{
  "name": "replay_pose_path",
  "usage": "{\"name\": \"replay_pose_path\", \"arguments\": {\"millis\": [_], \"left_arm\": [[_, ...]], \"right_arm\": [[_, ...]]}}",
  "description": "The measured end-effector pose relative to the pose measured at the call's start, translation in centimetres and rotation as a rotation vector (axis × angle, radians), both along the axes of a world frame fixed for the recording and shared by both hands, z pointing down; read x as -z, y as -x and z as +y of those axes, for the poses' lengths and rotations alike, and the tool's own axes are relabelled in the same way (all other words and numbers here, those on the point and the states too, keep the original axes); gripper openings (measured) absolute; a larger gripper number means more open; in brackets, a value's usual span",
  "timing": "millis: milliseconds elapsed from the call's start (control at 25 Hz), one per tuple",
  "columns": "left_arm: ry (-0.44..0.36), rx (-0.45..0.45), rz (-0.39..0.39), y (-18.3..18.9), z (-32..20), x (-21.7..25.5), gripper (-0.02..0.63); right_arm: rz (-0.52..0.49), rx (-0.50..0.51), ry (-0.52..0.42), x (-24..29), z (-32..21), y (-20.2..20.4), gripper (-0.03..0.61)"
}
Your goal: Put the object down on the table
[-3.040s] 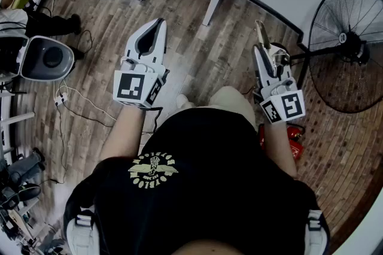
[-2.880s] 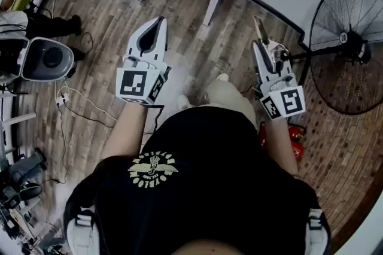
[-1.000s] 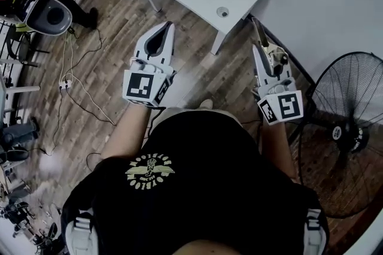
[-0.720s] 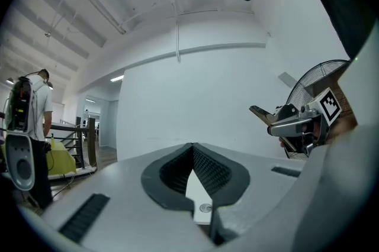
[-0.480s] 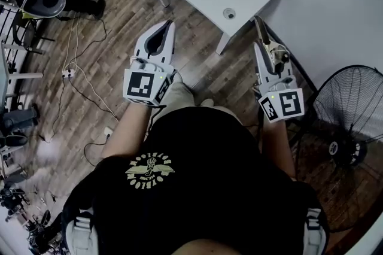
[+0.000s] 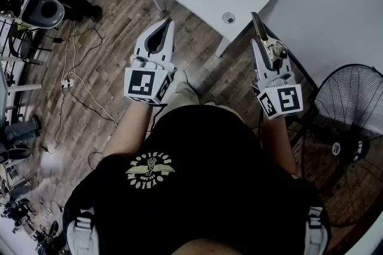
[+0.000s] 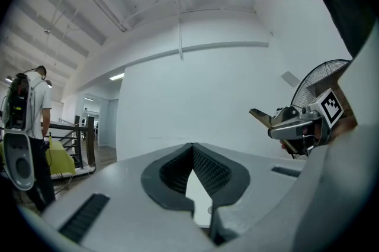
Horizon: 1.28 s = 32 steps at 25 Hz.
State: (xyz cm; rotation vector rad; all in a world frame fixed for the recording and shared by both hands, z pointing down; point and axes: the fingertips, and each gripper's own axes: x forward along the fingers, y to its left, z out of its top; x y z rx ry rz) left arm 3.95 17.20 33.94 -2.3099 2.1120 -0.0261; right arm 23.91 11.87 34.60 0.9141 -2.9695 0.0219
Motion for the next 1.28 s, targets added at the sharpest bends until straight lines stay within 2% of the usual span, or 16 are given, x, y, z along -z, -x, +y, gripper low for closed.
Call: {"name": "replay_pose_path", "arguments": {"millis": [1000,1280], "left_arm": [[0.054,-0.089,0.019,5.6,-9.1,-2.5,0.006],[0.057,-0.102,0.023,8.4,-10.4,-2.1,0.006]], "right_arm": [[0.024,-0.086,0.046,-1.4,-7.6,5.5,0.064],[0.024,-0.090,0.050,-0.8,-8.5,8.5,0.064]]}}
